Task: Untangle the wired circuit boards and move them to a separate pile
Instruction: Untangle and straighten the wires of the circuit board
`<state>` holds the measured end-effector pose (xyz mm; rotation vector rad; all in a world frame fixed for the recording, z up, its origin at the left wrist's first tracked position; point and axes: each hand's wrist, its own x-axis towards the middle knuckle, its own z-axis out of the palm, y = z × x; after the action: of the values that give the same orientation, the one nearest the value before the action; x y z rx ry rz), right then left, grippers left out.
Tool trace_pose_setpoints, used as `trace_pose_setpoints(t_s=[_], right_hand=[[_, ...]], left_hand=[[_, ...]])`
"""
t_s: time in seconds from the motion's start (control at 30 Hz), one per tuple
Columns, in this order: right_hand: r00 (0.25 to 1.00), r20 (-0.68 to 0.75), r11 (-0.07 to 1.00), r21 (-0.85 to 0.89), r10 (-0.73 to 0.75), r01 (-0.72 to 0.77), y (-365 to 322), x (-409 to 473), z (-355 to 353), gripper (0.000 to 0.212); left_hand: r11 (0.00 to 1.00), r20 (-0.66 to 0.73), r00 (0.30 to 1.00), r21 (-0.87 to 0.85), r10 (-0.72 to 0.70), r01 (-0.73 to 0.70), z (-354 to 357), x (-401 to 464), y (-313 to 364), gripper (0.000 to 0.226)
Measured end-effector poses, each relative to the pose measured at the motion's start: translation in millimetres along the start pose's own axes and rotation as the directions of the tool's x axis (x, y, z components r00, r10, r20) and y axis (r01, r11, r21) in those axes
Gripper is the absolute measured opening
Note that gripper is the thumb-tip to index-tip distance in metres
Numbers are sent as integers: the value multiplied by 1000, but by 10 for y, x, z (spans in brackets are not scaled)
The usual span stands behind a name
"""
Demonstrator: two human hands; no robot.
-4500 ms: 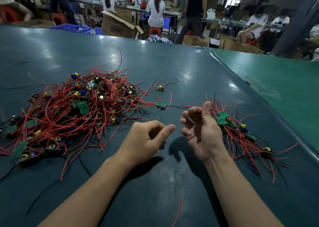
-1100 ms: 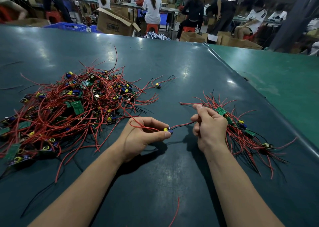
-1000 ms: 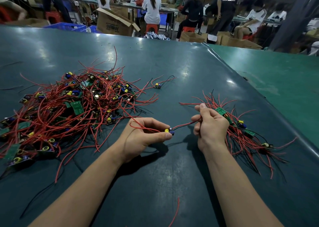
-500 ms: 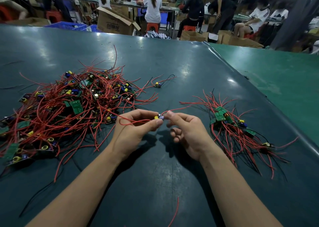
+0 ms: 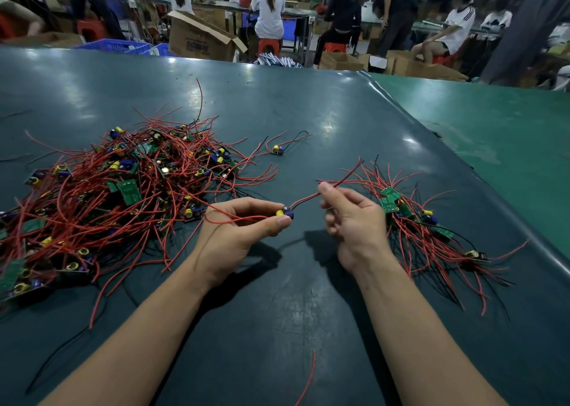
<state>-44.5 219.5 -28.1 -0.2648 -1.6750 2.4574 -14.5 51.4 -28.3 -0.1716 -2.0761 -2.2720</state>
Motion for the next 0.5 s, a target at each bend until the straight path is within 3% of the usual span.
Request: trace_pose_setpoints(t_s=[0.1, 0.27, 0.5], right_hand=[[995, -92, 998, 54, -27, 32, -68, 59, -83, 22], [995, -32, 954, 290, 95, -82, -108, 62, -77, 32], [982, 60, 930, 318, 177, -187, -103, 53, -63, 41]], left_hand=[[1000, 12, 1000, 3, -5, 5, -5, 3, 3, 26], [1000, 53, 999, 2, -1, 1, 2, -9, 11, 27], [1000, 88, 996, 9, 5, -6, 15, -30, 6, 29]])
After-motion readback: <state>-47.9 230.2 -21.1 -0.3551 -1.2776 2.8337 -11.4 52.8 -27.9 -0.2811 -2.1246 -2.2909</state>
